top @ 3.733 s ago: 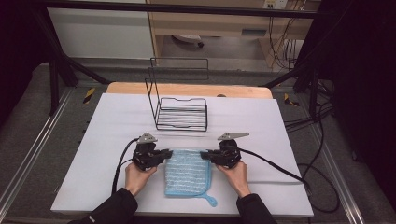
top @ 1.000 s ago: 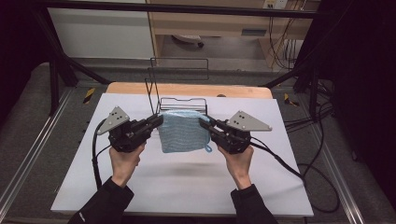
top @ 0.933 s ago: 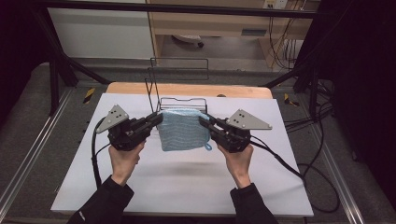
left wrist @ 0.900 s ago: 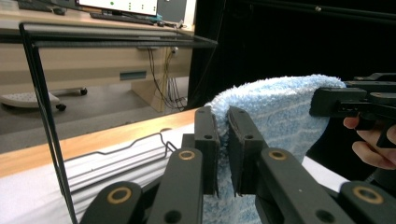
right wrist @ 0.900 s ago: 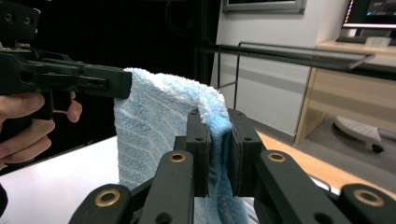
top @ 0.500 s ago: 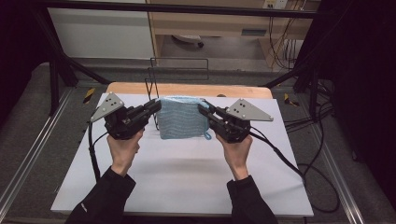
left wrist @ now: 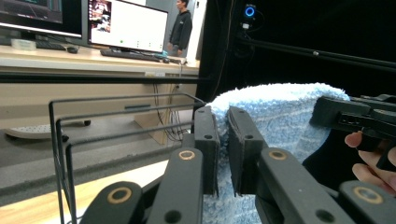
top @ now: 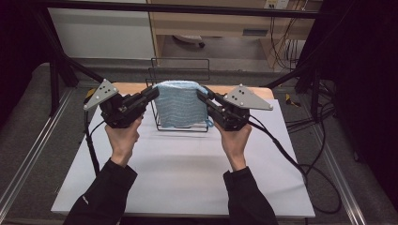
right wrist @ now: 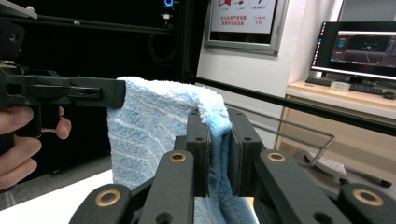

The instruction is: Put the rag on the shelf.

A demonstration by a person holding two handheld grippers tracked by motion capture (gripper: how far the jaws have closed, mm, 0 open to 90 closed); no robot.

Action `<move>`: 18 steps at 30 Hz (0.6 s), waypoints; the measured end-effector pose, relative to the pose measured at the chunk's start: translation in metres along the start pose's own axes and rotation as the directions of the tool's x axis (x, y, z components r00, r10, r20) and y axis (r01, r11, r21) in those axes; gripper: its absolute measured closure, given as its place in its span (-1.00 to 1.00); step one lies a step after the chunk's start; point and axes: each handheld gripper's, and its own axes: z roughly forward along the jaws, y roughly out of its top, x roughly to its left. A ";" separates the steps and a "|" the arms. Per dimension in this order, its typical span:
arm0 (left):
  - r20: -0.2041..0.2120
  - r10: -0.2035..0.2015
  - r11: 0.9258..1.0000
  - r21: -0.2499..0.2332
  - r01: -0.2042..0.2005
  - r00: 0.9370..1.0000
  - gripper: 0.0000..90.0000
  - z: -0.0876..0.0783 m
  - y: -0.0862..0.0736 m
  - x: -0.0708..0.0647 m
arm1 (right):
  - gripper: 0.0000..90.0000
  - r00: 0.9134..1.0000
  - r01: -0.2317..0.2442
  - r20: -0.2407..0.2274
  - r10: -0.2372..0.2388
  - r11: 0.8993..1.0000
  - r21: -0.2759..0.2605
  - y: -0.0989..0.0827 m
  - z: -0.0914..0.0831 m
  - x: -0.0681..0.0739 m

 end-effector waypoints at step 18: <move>-0.017 0.006 0.995 -0.096 -0.007 1.000 0.83 0.001 0.045 0.007 | 0.81 1.000 0.024 0.010 -0.023 0.997 -0.075 0.044 0.019 -0.003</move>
